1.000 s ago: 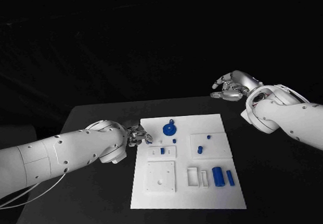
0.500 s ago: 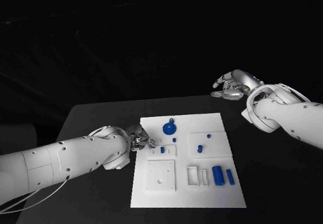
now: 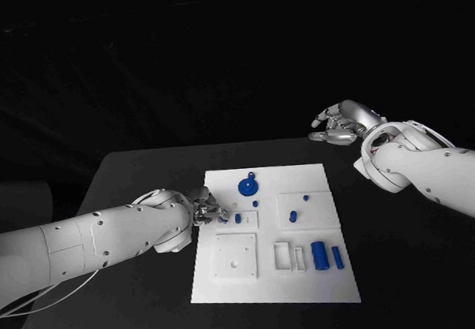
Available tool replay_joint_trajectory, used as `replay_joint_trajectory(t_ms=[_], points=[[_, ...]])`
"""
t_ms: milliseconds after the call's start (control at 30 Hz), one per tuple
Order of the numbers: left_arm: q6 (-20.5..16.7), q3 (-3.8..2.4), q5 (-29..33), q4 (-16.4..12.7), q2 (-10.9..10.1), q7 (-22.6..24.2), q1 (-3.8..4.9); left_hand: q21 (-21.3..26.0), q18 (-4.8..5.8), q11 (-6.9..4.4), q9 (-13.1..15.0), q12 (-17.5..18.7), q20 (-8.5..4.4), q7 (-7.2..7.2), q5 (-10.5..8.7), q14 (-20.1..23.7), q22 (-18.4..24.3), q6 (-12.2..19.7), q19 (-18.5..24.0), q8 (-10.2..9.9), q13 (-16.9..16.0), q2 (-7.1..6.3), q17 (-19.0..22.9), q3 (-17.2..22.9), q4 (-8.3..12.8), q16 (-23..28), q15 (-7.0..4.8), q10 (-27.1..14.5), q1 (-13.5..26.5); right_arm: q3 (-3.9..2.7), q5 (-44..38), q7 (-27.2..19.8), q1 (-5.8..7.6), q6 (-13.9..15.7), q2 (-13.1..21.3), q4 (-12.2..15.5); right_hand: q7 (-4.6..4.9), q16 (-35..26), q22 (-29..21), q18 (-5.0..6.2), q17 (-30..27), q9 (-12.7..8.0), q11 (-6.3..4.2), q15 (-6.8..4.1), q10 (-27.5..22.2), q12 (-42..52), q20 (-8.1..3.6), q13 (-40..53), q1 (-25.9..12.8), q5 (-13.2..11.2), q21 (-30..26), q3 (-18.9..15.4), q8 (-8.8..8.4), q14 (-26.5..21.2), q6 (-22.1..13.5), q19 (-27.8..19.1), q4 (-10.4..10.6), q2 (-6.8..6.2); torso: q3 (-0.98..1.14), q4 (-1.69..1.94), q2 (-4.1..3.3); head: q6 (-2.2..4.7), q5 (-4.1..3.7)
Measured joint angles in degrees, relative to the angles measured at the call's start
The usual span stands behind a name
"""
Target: Assemble the parts on the task board
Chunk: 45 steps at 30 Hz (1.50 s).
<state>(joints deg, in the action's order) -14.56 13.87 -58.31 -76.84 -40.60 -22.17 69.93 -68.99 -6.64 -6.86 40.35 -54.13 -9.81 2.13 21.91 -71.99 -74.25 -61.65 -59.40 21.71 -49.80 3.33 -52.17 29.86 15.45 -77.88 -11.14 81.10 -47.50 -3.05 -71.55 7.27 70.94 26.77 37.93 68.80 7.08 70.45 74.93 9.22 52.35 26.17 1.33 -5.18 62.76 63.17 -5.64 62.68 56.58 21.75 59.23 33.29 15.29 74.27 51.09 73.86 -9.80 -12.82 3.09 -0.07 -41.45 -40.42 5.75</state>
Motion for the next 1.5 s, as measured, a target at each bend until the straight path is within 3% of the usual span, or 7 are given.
replay_joint_trajectory(t_ms=[1500], points=[[3.35, -0.34, -3.08, 0.96, 0.46, -0.12, -0.02, 0.00, 0.50, -0.10, 0.15, -0.22, 0.00, 0.00, -0.25, 0.00, -0.09, 0.00, 0.01, 0.54, -0.03, 0.06, -0.01, -0.06, 0.41, 0.00, -0.02, -0.11, -0.08, 0.01, 0.06, -0.01, 0.00, -0.09, 0.19, 0.48, 0.11, 0.00, -0.03, 0.00, 0.09, 0.03, 0.00, 0.00, 0.00, 0.00, -0.07, -0.04, 0.00, 0.22, -0.22, 0.00, 0.00, 0.00, 0.09, 0.13, 0.00, 0.00, -0.02, 0.05, 0.07, -0.37, -0.20]])
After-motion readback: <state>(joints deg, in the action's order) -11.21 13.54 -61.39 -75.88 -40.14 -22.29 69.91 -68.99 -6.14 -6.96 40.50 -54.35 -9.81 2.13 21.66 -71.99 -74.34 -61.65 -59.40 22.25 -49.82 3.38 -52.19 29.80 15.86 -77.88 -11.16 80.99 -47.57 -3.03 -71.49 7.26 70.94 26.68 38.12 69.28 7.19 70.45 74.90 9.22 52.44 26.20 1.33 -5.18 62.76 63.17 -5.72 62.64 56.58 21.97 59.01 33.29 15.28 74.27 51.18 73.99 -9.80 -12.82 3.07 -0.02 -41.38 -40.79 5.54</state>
